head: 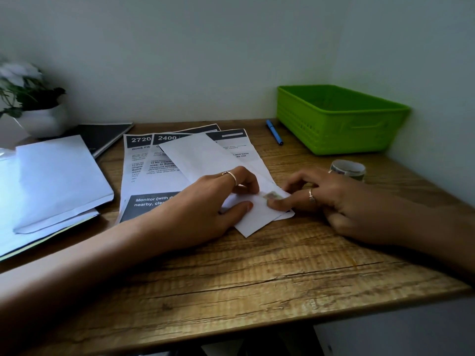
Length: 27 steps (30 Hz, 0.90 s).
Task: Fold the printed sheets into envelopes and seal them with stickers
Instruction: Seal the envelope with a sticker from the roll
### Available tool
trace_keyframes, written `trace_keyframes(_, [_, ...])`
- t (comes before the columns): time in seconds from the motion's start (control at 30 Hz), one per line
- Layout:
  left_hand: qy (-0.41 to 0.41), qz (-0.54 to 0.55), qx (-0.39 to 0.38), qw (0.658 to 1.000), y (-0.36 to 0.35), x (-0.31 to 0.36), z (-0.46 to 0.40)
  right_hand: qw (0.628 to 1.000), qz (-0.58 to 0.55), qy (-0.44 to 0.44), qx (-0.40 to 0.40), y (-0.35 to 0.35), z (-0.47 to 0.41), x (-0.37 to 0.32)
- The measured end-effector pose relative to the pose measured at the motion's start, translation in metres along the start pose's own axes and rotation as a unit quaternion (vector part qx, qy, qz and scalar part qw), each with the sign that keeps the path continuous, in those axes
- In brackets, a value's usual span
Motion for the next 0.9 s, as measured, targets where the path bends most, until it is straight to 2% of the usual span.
trace_keyframes(0.17, [-0.004,0.009,0.007,1.0,-0.001,-0.001,0.0,0.995,-0.084,-0.034,0.039,0.006,0.006,0.001])
trace_keyframes(0.27, [0.005,0.038,0.012,0.999,0.003,-0.002,-0.001,0.99,-0.089,-0.075,0.075,0.013,0.003,0.006])
trace_keyframes(0.37, [0.03,0.05,0.083,0.995,0.023,-0.007,-0.001,0.982,-0.1,-0.102,0.12,0.021,-0.006,0.008])
trace_keyframes(0.47, [0.084,-0.031,0.16,0.983,0.047,-0.024,-0.001,0.98,-0.102,-0.111,0.133,0.027,-0.023,0.006])
trace_keyframes(0.53, [0.166,-0.084,0.135,0.973,0.05,-0.045,0.001,0.982,-0.086,-0.121,0.115,0.026,-0.037,0.006])
trace_keyframes(0.6, [0.258,-0.103,0.072,0.958,0.044,-0.066,0.006,0.984,-0.074,-0.132,0.097,0.022,-0.052,0.006])
trace_keyframes(0.67, [0.313,-0.129,0.015,0.941,0.036,-0.076,0.012,0.984,-0.07,-0.145,0.074,0.016,-0.065,0.005])
trace_keyframes(0.9, [0.328,-0.169,-0.062,0.927,0.022,-0.078,0.02,0.976,-0.106,-0.182,0.045,0.008,-0.093,0.002])
Point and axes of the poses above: each hand's wrist, its own z-axis away from the middle knuckle, its own y-axis out of the back of the hand, x = y × z, the point moved 7 cm from there along -z, towards the middle knuckle, and after that the axes turned 3 degrees about x, right-handed, at the moved point
